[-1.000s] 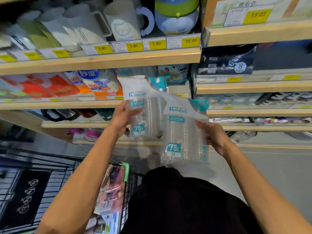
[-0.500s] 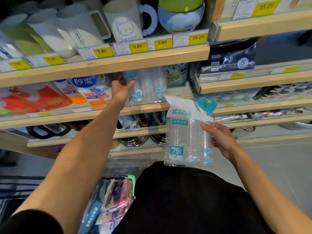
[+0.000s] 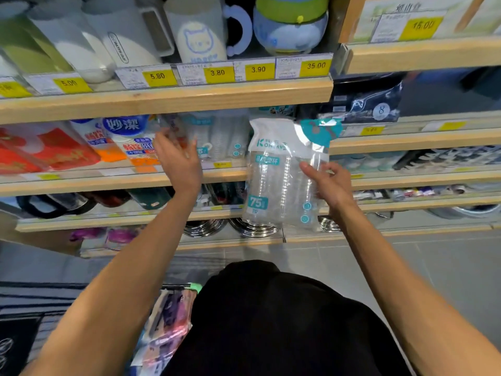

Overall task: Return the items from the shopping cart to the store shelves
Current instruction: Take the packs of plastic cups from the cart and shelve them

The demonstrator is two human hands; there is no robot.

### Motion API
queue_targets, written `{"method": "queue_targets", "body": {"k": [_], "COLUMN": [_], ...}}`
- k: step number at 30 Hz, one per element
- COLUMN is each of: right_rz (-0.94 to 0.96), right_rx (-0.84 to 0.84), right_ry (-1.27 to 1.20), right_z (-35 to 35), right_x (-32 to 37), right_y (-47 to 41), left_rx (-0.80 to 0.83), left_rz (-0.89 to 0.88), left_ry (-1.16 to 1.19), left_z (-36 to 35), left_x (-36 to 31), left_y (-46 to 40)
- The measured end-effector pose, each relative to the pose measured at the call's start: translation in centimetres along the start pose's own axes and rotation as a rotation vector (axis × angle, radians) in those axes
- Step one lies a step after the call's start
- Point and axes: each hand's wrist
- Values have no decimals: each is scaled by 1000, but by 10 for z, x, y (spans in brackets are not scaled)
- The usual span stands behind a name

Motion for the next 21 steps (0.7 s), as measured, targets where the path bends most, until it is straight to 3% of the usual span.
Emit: {"method": "queue_targets", "body": {"k": [2,6,7,9,12,17,21], "right_rz": [57,116,134,183,277,352,423], "right_rx": [33,99,107,120,136,143,132], "right_ry": [10,31,30,25,78,506,706], "right_z": [-13,-35,-39,-49,-64,-74,-62], "right_x": [11,26,30,38,49,52,35], "right_y": [-13,-45,-51,-63,-80,-97,-93], "left_rx": [44,696,818,905,814,602,453], "left_rz": [25,230,242,205,169,35,-29], "left_ry": [45,93,52,-14,12,-144,-216], "left_z": [-1,-7,-9,-12,-20,-35,-58], "left_x": [-2,-7,-10,-16,-28,-41,-46], "left_y": [24,60,63,63,49,33,38]}}
Point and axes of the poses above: each hand's wrist, its own y-axis away from the middle knuckle, its own z-axis out of the back of the hand, x = y × z, and after that the axes turned 13 degrees about z, right-handed
